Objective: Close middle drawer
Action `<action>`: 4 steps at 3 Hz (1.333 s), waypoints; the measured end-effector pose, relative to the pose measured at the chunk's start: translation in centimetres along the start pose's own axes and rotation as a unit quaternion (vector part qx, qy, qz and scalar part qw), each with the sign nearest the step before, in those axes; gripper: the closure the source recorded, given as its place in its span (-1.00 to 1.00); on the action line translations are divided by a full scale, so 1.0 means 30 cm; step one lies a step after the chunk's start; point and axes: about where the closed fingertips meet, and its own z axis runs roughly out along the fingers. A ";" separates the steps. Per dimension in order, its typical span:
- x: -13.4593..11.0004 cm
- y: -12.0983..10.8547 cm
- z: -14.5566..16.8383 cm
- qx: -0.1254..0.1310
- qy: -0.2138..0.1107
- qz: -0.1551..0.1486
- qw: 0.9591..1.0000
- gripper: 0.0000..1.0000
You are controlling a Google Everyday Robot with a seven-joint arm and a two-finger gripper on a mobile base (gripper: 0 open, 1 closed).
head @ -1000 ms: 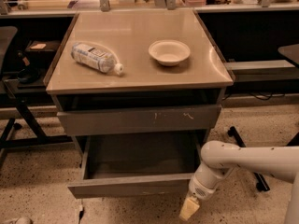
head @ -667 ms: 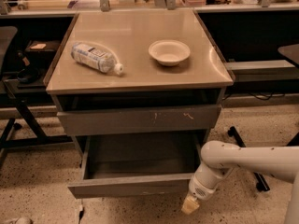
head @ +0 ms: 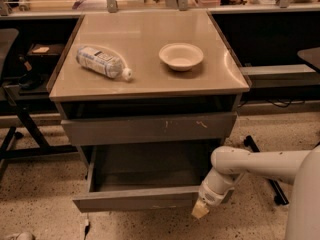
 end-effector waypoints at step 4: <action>-0.133 -0.151 -0.061 0.045 -0.001 -0.002 0.999 0.65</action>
Offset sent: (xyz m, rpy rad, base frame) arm 0.0765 0.0028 0.0113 -0.0609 -0.1048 -0.0188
